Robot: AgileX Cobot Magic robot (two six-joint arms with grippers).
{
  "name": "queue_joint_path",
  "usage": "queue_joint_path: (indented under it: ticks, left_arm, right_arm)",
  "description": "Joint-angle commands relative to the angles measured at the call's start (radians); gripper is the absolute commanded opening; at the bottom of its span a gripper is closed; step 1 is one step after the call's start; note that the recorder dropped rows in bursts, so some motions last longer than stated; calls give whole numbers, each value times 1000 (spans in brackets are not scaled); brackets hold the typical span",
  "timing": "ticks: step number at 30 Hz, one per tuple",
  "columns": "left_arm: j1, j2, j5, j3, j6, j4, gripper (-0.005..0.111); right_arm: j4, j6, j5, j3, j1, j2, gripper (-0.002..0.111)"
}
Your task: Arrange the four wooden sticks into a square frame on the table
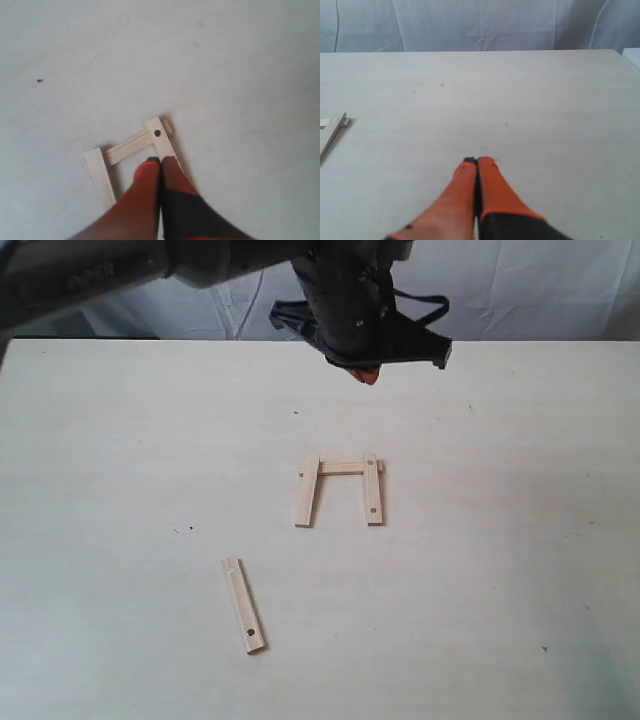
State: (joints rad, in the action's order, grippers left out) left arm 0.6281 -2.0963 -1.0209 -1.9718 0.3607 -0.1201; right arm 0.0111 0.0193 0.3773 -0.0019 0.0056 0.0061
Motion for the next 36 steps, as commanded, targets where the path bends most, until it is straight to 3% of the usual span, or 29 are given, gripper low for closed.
queue_joint_path:
  ticks: [1, 6, 11, 16, 26, 36]
  left_arm:
    - [-3, 124, -9, 7, -83, 20, 0]
    - [-8, 360, 131, 232, -85, 40, 0]
    - [-8, 663, 366, 571, -85, -2, 0]
    - [-8, 894, 440, 791, -81, -80, 0]
    - [-8, 1192, 484, 998, -66, -80, 0]
    - [-8, 1429, 458, 1094, -66, -98, 0]
  right_arm:
    - [-2, 1, -12, 2, -6, -6, -1]
    - [-2, 1, -12, 2, -6, -6, -1]
    - [-2, 1, -15, 2, -6, -6, -1]
    - [-2, 1, -59, 2, -6, -6, -1]
    - [-2, 1, -420, 2, -6, -6, -1]
    - [-2, 1, -436, 2, -6, -6, -1]
